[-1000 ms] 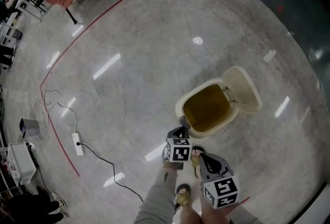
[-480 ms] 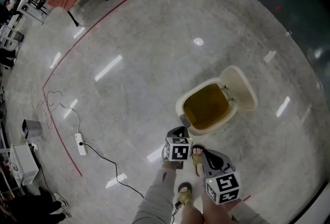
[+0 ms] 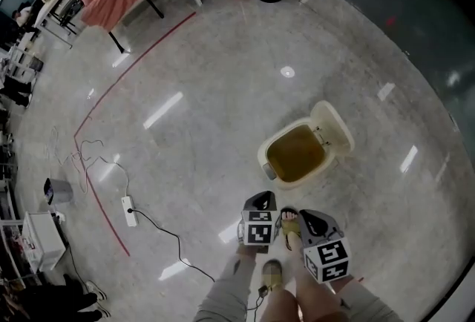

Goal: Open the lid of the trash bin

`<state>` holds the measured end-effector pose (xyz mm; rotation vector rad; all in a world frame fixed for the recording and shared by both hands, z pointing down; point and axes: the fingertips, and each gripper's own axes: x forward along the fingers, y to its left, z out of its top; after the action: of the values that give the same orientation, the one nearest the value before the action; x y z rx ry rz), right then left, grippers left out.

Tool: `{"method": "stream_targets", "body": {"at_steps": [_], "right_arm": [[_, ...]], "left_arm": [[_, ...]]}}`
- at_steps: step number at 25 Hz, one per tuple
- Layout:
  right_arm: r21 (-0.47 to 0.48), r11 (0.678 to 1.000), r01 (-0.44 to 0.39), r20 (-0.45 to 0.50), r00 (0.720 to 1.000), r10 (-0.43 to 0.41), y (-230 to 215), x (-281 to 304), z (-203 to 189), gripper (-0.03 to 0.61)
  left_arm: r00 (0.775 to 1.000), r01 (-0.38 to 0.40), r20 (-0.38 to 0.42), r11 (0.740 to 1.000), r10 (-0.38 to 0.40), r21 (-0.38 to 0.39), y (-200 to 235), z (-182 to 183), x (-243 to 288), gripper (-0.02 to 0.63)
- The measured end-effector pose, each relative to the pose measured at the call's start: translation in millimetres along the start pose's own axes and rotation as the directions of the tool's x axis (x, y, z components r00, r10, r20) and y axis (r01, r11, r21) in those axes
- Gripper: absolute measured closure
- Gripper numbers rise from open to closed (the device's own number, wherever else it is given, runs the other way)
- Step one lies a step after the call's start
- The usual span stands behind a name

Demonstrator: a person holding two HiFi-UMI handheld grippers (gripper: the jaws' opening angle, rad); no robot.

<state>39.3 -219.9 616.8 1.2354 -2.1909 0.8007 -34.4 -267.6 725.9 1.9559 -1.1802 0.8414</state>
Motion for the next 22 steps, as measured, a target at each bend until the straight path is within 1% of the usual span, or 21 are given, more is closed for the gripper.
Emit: {"method": "stream_targets", "body": {"at_steps": [5, 9, 17, 22], "right_arm": [[-0.015, 1.000, 0.010, 0.027, 1.000, -0.010, 12.4, -33.6, 19.4, 0.580], [-0.033, 0.999, 0.018, 0.049, 0.999, -0.016, 23.7, -59.3, 30.6, 0.580], [-0.059, 0.998, 0.025, 0.097, 0.995, -0.020, 51.1, -104.5, 44.8, 0.580], [-0.090, 0.996, 0.021, 0.138, 0.990, -0.008, 71.6, -137.2, 54.4, 0.580]], "left_arm": [[0.998, 0.028, 0.060, 0.998, -0.032, 0.057, -29.2, 22.4, -58.4, 0.609], [0.994, 0.042, 0.101, 0.995, -0.051, 0.088, -51.0, 30.5, -102.1, 0.609], [0.983, 0.053, 0.169, 0.995, -0.067, 0.088, -75.3, 34.8, -175.0, 0.609], [0.964, 0.076, 0.249, 0.994, -0.094, 0.084, -95.0, 39.3, -222.7, 0.609]]}}
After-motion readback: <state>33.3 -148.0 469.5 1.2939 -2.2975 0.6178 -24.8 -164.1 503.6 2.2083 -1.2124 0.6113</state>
